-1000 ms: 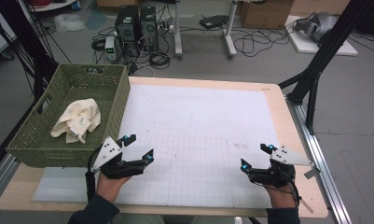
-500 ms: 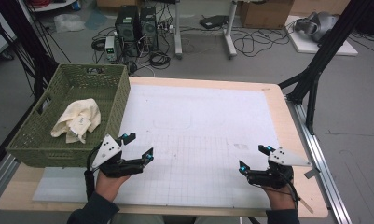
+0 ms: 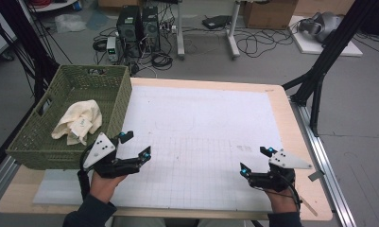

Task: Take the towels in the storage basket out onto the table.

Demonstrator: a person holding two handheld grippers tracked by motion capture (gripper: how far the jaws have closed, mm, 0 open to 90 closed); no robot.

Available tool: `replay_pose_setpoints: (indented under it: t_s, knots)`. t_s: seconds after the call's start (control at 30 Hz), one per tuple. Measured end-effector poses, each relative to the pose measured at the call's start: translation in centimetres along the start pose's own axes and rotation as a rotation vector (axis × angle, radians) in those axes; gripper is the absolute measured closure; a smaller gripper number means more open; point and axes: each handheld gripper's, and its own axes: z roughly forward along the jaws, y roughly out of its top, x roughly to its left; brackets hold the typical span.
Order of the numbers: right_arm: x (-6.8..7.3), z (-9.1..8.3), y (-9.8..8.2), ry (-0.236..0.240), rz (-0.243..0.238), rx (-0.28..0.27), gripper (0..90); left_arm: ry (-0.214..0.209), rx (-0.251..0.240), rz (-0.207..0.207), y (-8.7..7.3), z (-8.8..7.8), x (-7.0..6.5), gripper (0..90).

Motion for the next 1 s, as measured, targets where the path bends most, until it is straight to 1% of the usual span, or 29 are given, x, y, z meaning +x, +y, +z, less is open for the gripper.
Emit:
replay_pose_setpoints:
  t_s: [0.13, 0.2, 0.27, 0.33, 0.4, 0.43, 0.53, 0.63, 0.67, 0.73, 0.83, 0.87, 1.0]
  knots:
    - [0.0, 0.0, 0.0, 0.005, 0.000, -0.001, 8.2, -0.003, -0.013, -0.015, 1.1, -0.6, 0.4, 18.8]
    - [0.0, 0.1, 0.1, 0.011, -0.002, -0.004, 8.2, -0.006, -0.018, -0.012, 1.7, -1.0, 0.5, 18.8]
    - [-0.1, 0.3, 0.0, 0.016, -0.004, -0.002, 8.2, -0.013, -0.010, 0.000, 2.3, -1.4, 0.8, 18.8]
    - [0.0, 0.5, 0.1, 0.020, -0.004, 0.003, 8.2, -0.012, -0.006, -0.001, 2.9, -1.9, 1.3, 18.8]
    - [0.1, 0.5, 0.1, 0.022, -0.003, 0.003, 8.2, -0.005, 0.004, 0.010, 3.6, -2.4, 1.9, 18.8]
    - [0.1, 0.6, 0.2, 0.021, -0.009, 0.002, 8.2, -0.002, 0.004, 0.016, 4.0, -2.6, 2.2, 18.8]
    - [0.2, 0.6, 0.2, 0.020, -0.007, 0.001, 8.2, 0.000, -0.003, 0.017, 5.0, -3.4, 3.3, 18.8]
    - [0.3, 0.7, 0.2, 0.019, -0.003, 0.006, 8.2, 0.019, -0.006, 0.015, 5.8, -4.0, 4.7, 18.5]
    - [0.3, 0.7, 0.2, 0.019, -0.003, 0.006, 8.2, 0.031, -0.010, 0.015, 6.0, -4.2, 5.2, 18.5]
    - [0.4, 0.7, 0.3, 0.022, -0.004, 0.005, 8.2, 0.060, -0.020, 0.016, 6.7, -4.8, 6.6, 18.6]
    - [0.3, 0.6, 0.3, 0.023, 0.000, -0.005, 8.2, 0.084, -0.022, 0.009, 7.0, -5.1, 8.5, 18.8]
    - [0.3, 0.7, 0.3, 0.024, 0.008, -0.002, 8.2, 0.098, -0.010, 0.007, 7.1, -5.1, 9.1, 18.8]
    - [0.3, 0.8, 0.3, 0.023, 0.004, 0.002, 8.2, 0.139, 0.025, 0.005, 7.2, -5.0, 11.5, 18.8]
